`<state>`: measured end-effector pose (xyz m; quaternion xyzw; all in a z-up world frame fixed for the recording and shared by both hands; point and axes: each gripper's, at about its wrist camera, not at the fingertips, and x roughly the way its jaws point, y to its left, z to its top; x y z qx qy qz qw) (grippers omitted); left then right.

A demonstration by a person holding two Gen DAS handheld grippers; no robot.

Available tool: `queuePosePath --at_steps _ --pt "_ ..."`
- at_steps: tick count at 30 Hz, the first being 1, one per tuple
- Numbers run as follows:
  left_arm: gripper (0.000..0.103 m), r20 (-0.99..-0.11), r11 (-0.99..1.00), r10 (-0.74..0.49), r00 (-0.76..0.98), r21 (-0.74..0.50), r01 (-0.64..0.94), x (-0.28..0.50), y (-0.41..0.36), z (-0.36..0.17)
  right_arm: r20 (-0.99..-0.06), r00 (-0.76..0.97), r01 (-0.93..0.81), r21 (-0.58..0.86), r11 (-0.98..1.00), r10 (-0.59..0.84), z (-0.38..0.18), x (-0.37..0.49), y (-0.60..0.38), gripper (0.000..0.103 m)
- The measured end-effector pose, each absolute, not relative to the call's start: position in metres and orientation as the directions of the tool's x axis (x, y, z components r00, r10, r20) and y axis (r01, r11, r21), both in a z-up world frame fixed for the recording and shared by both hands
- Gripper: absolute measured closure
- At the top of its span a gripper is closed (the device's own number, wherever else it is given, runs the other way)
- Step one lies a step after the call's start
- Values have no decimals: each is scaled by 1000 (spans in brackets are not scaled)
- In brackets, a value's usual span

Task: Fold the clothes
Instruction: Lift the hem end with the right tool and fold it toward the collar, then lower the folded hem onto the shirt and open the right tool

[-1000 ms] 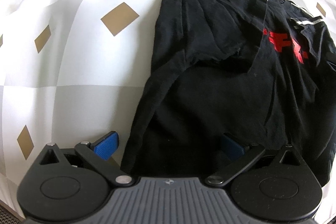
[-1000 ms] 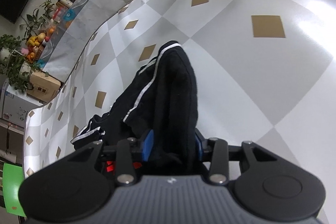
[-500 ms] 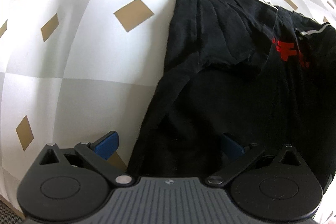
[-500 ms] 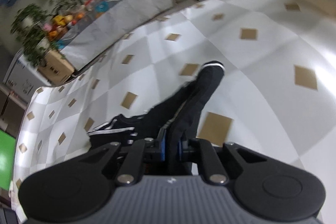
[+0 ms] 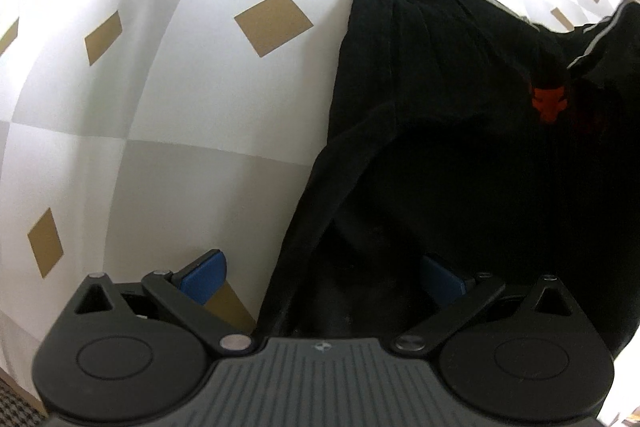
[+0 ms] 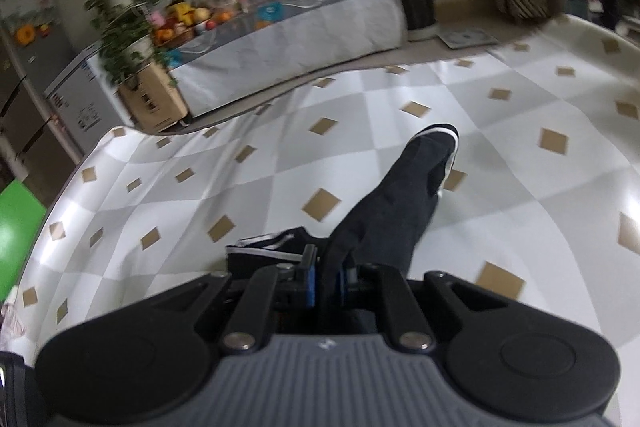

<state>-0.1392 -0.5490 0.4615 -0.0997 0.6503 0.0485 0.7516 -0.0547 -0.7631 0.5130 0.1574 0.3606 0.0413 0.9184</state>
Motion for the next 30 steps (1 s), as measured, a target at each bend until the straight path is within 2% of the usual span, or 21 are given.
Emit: queuePosePath --at_steps 10,14,19,21,23,30 --pt "0 -983 958 -115 143 -148 -244 -103 -514 446 -612 702 -215 304 928 363 513 -48 -682 95" --pt "0 -980 951 -136 145 -170 -257 -102 -509 446 -642 649 -264 313 913 407 495 -42 -658 94" --pt "0 -979 950 -147 144 -180 -254 -100 -506 445 -682 588 -243 363 900 434 474 -37 -647 87" --pt "0 -979 948 -147 142 -180 -262 -99 -505 445 -674 592 -244 372 896 441 476 -38 -648 72" --pt "0 -979 945 -146 139 -180 -272 -97 -503 445 -665 594 -245 387 889 453 478 -38 -653 65" --pt "0 -980 926 -145 137 -183 -331 -94 -492 446 -638 595 -206 466 860 489 488 -34 -677 61"
